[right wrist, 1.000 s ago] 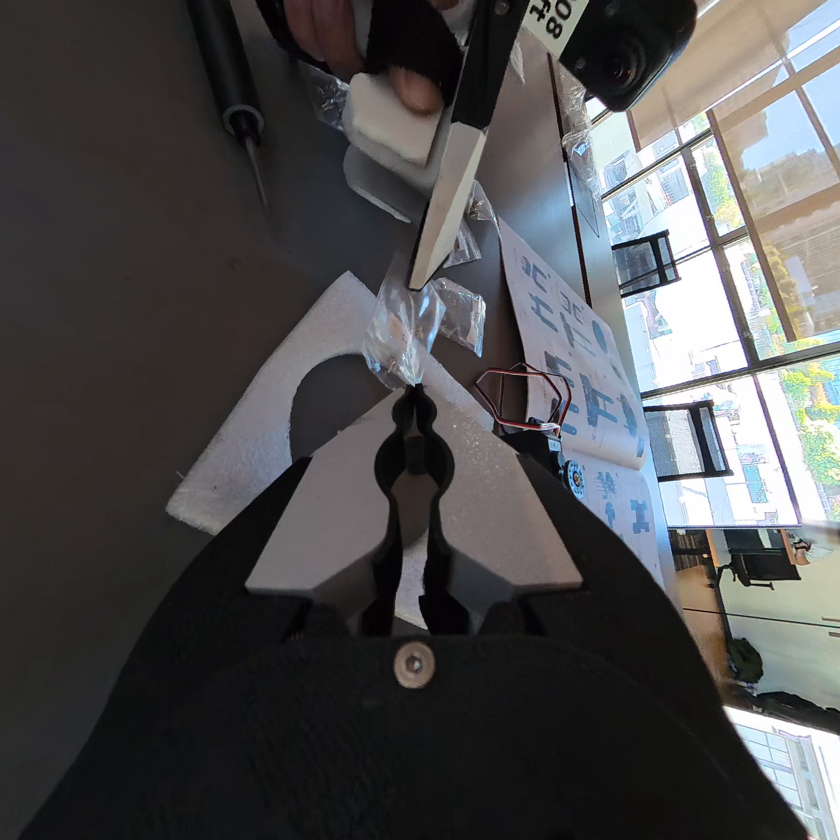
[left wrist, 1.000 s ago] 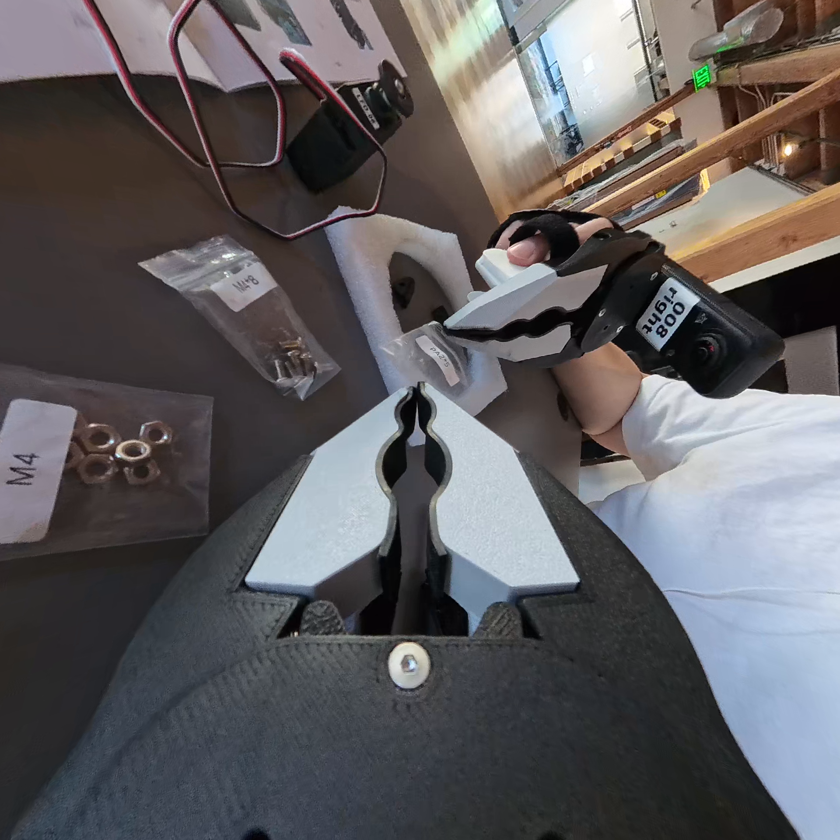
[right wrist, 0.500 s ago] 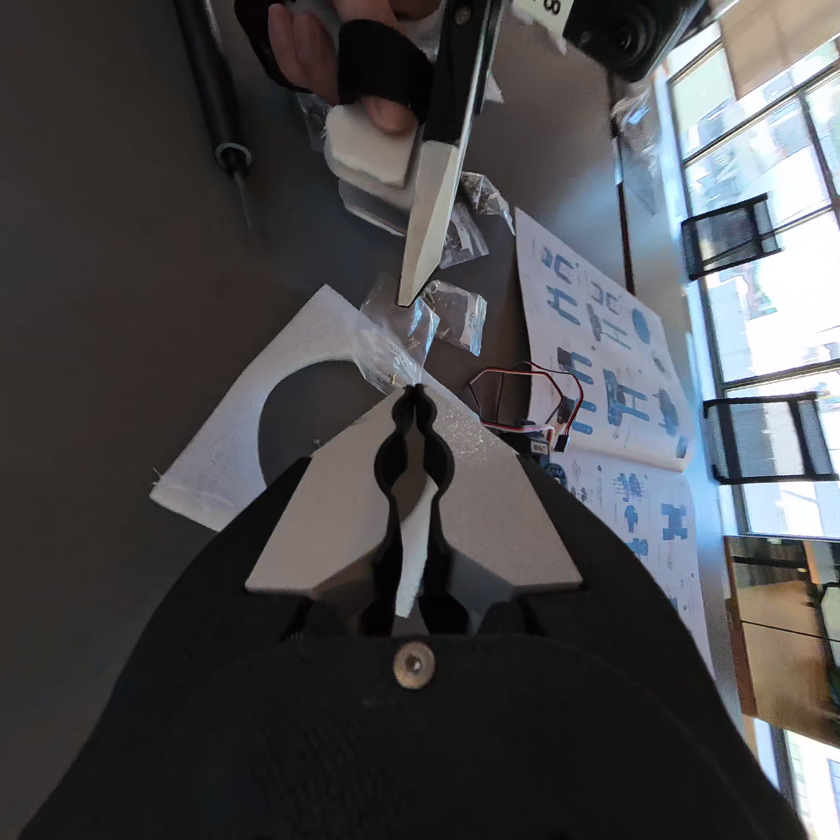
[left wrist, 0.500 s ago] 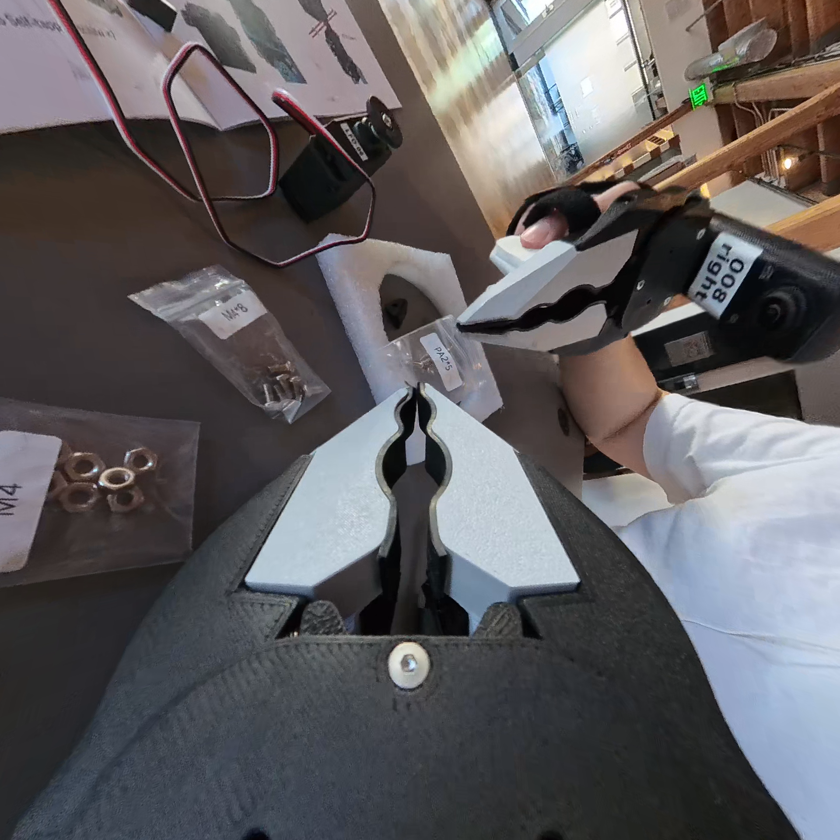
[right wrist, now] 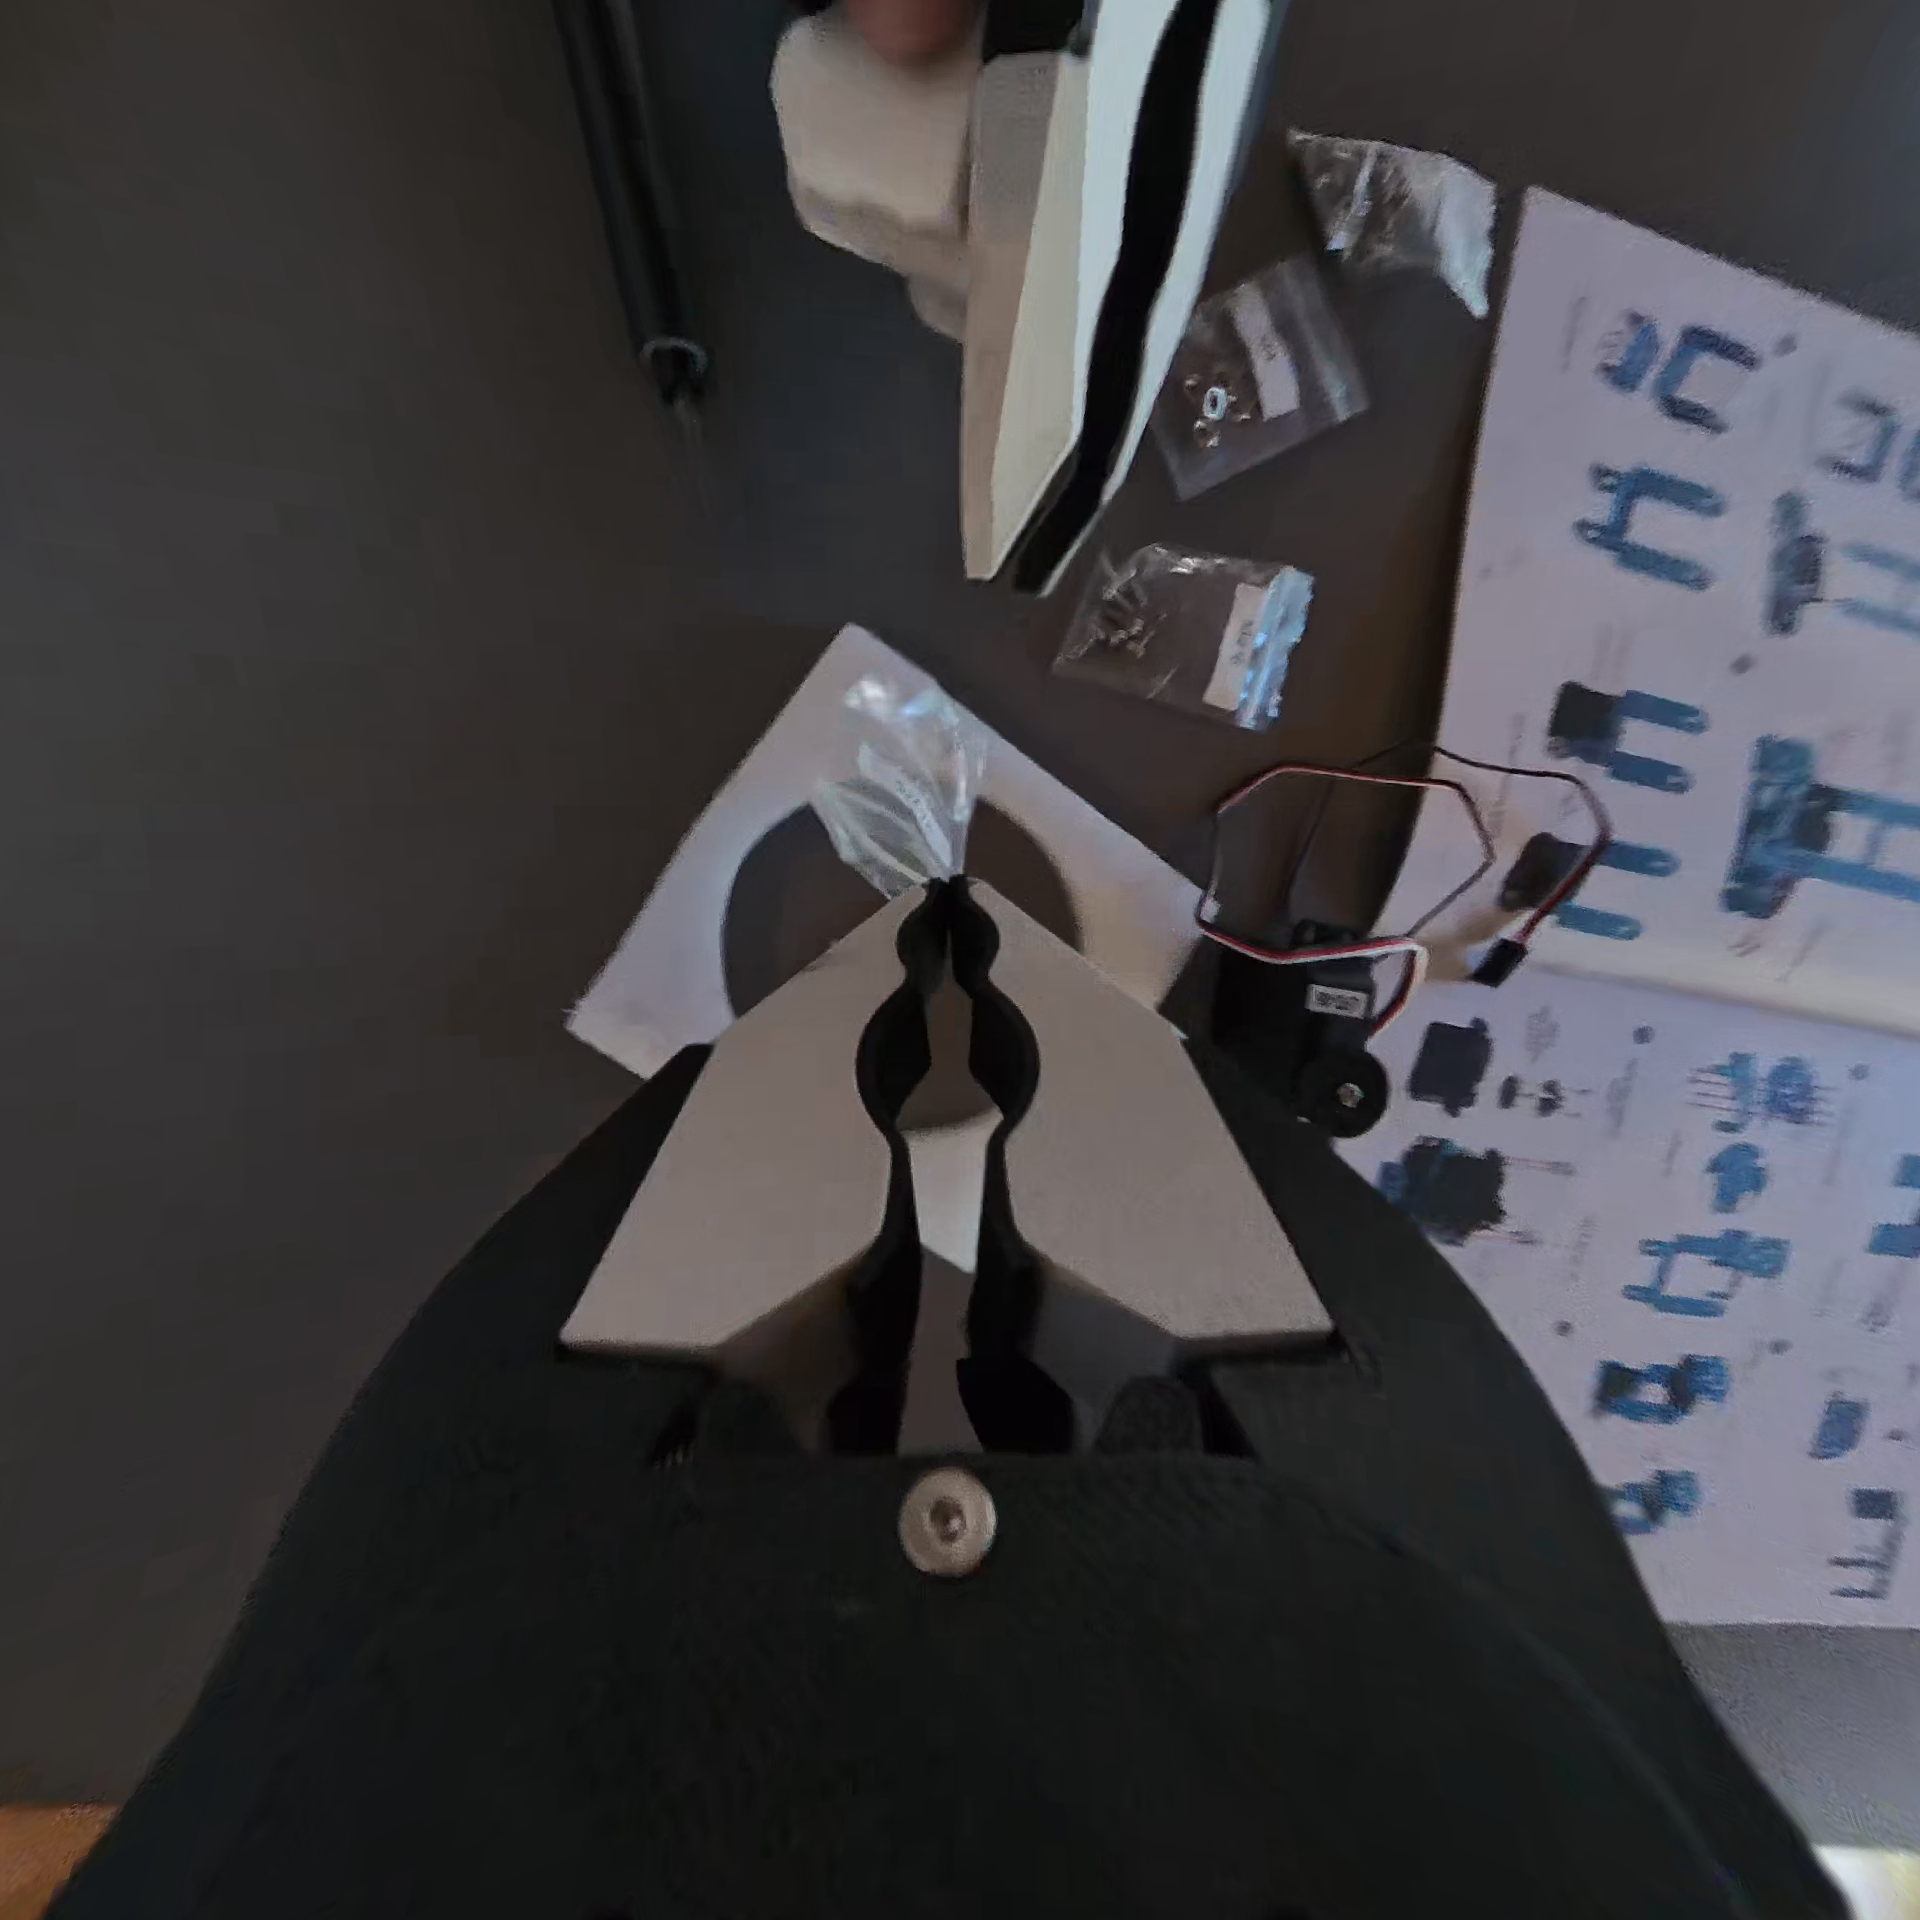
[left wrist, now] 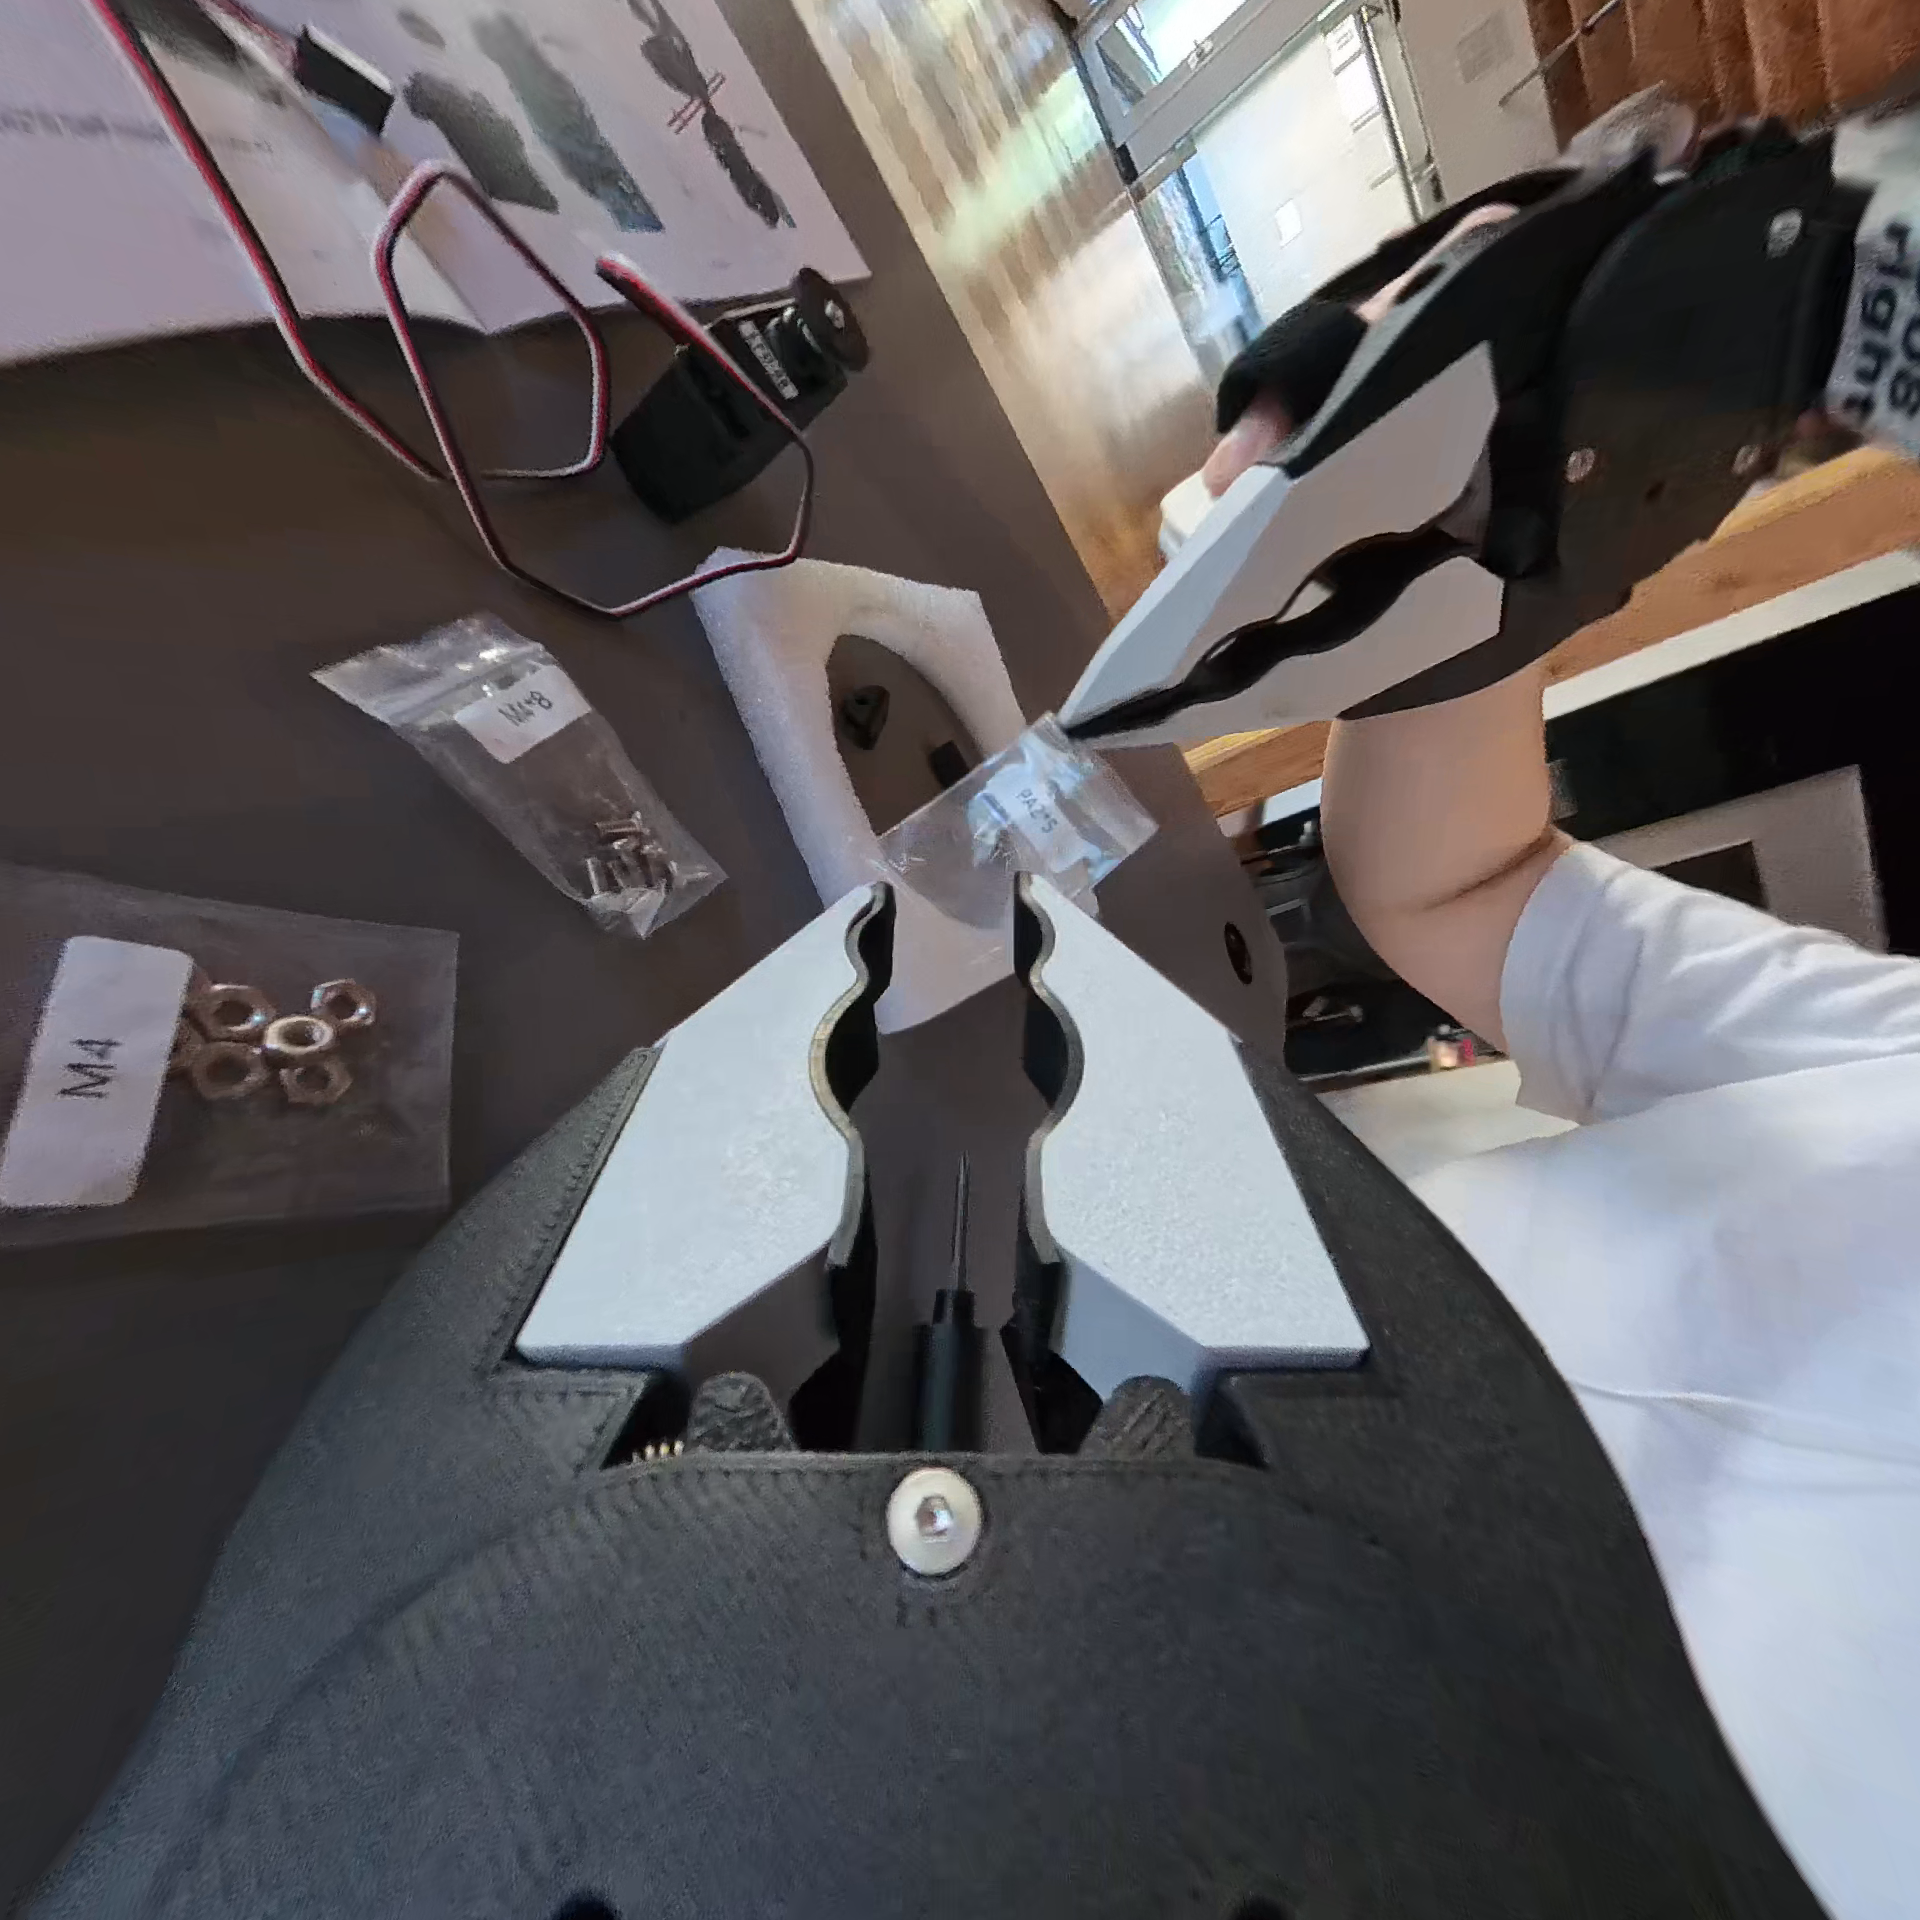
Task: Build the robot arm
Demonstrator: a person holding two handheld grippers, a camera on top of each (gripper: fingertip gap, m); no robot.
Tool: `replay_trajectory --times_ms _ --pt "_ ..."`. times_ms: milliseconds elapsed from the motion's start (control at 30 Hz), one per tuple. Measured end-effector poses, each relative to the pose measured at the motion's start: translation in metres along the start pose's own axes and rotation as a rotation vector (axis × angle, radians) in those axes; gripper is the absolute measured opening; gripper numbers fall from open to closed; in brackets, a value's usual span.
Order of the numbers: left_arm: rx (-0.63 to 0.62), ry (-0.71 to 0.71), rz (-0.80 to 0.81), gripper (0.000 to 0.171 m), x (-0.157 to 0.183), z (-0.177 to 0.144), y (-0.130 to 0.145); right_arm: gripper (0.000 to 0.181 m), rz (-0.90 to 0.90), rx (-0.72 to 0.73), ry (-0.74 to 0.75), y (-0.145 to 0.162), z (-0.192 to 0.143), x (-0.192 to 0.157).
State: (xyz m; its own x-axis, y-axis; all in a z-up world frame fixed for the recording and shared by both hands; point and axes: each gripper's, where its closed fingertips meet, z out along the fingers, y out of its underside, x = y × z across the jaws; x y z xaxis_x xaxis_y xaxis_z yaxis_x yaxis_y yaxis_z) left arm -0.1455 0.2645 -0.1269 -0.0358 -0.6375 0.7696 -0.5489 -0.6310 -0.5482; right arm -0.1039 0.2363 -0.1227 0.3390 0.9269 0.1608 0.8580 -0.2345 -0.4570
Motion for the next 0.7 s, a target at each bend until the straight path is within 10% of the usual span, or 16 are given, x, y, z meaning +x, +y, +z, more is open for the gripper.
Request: replay_trajectory --times_ms 367,533,700 --pt "-0.028 -0.176 0.632 0.043 0.049 -0.003 -0.001 0.000 0.251 -0.057 -0.221 -0.036 -0.019 0.001" --pt "-0.029 -0.198 0.667 0.001 0.046 -0.001 0.000 0.000 0.280 -0.020 -0.247 -0.052 -0.020 -0.006" --pt "0.059 -0.220 0.565 0.000 0.035 -0.025 -0.014 0.026 0.337 0.206 -0.075 -0.048 -0.023 0.008"
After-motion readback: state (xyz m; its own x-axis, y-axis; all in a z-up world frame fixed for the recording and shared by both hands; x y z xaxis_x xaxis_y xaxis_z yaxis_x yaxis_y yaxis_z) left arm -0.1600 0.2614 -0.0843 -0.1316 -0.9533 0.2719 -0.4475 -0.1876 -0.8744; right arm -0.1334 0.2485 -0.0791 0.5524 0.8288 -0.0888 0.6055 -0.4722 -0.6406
